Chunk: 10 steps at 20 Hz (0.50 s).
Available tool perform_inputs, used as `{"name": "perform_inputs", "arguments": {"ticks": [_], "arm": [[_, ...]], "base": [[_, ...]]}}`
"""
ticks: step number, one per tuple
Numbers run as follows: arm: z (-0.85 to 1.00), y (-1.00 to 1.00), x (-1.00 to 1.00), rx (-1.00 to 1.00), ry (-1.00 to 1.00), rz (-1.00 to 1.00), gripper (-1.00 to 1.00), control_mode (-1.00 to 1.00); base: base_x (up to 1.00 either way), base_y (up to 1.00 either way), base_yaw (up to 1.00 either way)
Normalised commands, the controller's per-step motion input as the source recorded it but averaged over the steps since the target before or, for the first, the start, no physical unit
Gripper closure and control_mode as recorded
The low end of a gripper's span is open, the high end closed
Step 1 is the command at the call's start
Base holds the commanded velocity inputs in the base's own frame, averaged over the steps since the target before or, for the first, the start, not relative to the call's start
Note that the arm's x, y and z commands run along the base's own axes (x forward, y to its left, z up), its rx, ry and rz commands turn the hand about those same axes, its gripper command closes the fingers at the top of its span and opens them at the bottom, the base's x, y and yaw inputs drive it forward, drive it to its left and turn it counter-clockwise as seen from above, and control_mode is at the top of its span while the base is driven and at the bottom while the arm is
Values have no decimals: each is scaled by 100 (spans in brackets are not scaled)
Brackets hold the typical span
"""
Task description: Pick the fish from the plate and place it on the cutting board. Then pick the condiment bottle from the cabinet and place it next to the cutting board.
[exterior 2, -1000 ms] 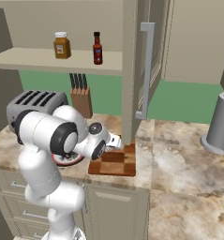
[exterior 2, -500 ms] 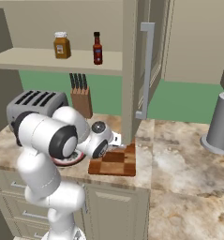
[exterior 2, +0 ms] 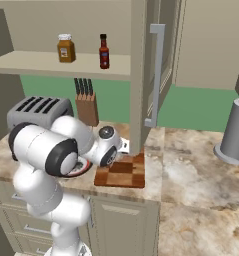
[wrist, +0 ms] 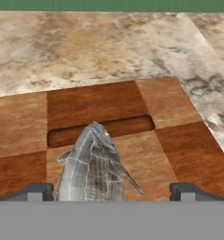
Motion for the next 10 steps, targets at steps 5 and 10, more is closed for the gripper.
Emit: {"name": "perform_inputs", "arguments": {"ticks": [5, 10], "arm": [[46, 1, -11, 0, 0, 0, -100, -100], [50, 3, -18, 1, 0, 0, -100, -100]], "base": [[0, 0, 0], [0, 0, 0]]}}
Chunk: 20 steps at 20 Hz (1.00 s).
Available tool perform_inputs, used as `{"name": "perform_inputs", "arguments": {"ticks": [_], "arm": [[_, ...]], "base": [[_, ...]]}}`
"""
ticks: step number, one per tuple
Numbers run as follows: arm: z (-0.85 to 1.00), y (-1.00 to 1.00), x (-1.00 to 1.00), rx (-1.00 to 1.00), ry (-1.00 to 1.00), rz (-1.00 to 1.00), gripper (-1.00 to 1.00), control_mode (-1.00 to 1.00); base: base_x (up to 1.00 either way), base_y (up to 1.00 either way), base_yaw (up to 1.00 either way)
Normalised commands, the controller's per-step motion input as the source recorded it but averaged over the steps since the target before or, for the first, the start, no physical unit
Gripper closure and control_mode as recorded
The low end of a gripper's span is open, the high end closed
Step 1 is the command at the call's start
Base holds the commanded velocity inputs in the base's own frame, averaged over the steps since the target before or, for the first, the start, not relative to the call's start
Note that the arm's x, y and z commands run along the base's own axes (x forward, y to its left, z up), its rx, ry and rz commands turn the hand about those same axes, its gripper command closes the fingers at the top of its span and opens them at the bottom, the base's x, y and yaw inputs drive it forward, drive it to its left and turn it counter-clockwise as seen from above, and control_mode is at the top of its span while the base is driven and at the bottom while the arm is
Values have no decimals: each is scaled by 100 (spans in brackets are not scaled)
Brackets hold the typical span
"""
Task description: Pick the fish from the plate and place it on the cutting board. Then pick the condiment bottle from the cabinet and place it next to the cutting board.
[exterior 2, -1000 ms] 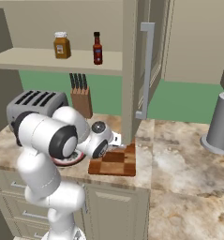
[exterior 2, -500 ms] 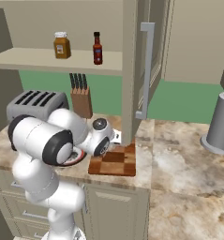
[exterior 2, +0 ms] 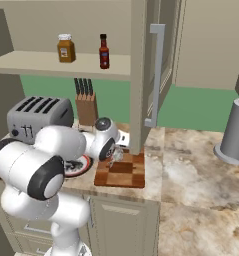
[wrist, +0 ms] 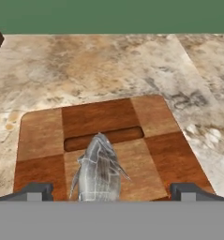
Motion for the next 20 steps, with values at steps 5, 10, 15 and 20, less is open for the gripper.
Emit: {"name": "perform_inputs", "arguments": {"ticks": [5, 10, 15, 20], "arm": [[48, 0, -17, 11, 0, 0, -100, -100], [50, 1, -23, 13, 0, 0, -100, -100], [42, 12, -20, 10, 0, 0, -100, -100], [21, 26, -21, 12, 0, -3, -100, -100]], "base": [[0, 0, 0], [0, 0, 0], [0, 0, 0], [0, 0, 0]]}}
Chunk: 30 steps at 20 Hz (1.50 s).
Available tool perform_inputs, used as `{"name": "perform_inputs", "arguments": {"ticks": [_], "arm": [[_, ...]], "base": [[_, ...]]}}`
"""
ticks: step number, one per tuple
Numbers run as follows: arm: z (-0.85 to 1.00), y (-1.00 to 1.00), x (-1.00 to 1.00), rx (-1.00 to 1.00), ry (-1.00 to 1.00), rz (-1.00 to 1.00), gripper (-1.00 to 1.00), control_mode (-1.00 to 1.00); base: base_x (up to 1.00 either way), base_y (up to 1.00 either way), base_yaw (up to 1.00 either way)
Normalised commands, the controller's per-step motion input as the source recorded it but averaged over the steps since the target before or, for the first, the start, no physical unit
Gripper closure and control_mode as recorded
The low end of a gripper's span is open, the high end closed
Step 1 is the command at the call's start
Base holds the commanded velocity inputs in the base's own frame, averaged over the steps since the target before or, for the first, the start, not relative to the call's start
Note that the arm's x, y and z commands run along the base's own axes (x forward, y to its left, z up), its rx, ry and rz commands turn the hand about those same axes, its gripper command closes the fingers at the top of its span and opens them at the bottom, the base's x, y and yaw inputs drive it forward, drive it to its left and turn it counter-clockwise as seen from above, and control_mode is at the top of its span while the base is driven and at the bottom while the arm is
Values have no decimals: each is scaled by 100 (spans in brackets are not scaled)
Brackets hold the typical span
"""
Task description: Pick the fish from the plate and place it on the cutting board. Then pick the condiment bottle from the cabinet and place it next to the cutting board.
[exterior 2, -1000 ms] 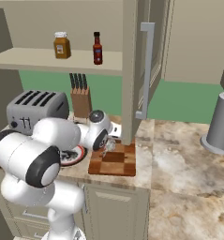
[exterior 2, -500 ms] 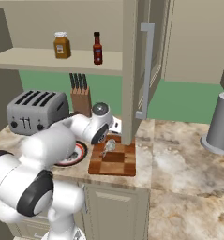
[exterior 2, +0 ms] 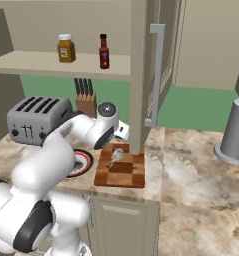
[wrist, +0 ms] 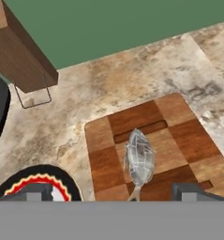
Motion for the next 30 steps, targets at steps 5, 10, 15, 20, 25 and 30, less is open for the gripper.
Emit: {"name": "perform_inputs", "arguments": {"ticks": [5, 10, 15, 20, 25, 30], "arm": [[3, 18, -17, 23, 0, -7, -100, -100], [0, 18, -24, 28, 0, -10, -100, -100], [0, 33, -29, 27, 0, -14, -100, -100], [3, 36, -34, 29, 0, -18, -100, -100], [0, 29, -18, 36, 3, -20, -100, -100], [0, 11, -1, 41, 12, -19, -100, -100]], "base": [[0, 0, 0], [0, 0, 0], [0, 0, 0], [0, 0, 0], [0, 0, 0], [0, 0, 0]]}}
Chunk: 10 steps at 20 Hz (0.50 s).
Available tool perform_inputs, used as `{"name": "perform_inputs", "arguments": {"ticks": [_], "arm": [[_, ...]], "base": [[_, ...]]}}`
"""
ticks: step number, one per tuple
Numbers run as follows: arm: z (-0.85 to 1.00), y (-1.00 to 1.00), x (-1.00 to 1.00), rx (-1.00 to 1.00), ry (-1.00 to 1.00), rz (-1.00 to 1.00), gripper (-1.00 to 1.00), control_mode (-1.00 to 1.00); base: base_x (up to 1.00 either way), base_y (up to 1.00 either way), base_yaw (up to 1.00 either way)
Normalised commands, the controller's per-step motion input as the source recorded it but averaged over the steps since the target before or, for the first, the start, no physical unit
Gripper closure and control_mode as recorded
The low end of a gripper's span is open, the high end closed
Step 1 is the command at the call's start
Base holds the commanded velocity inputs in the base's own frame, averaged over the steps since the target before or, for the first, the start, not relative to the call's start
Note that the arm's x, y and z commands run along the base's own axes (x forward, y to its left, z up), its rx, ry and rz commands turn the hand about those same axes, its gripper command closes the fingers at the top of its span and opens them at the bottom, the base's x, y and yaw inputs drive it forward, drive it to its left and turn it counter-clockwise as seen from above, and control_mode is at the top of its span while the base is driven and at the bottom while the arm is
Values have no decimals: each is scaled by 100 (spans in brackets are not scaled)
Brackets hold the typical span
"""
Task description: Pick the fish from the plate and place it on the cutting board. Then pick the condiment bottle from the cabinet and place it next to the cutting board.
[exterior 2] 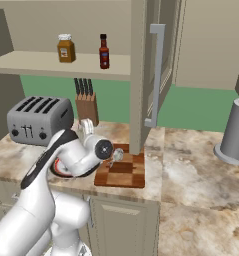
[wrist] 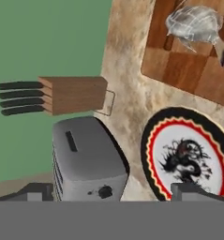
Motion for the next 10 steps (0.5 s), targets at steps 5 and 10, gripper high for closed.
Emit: {"name": "perform_inputs", "arguments": {"ticks": [5, 10], "arm": [[0, 0, 11, 43, 24, -18, -100, -100], [2, 0, 28, 45, 26, -13, -100, -100]], "base": [[0, 0, 0], [0, 0, 0]]}}
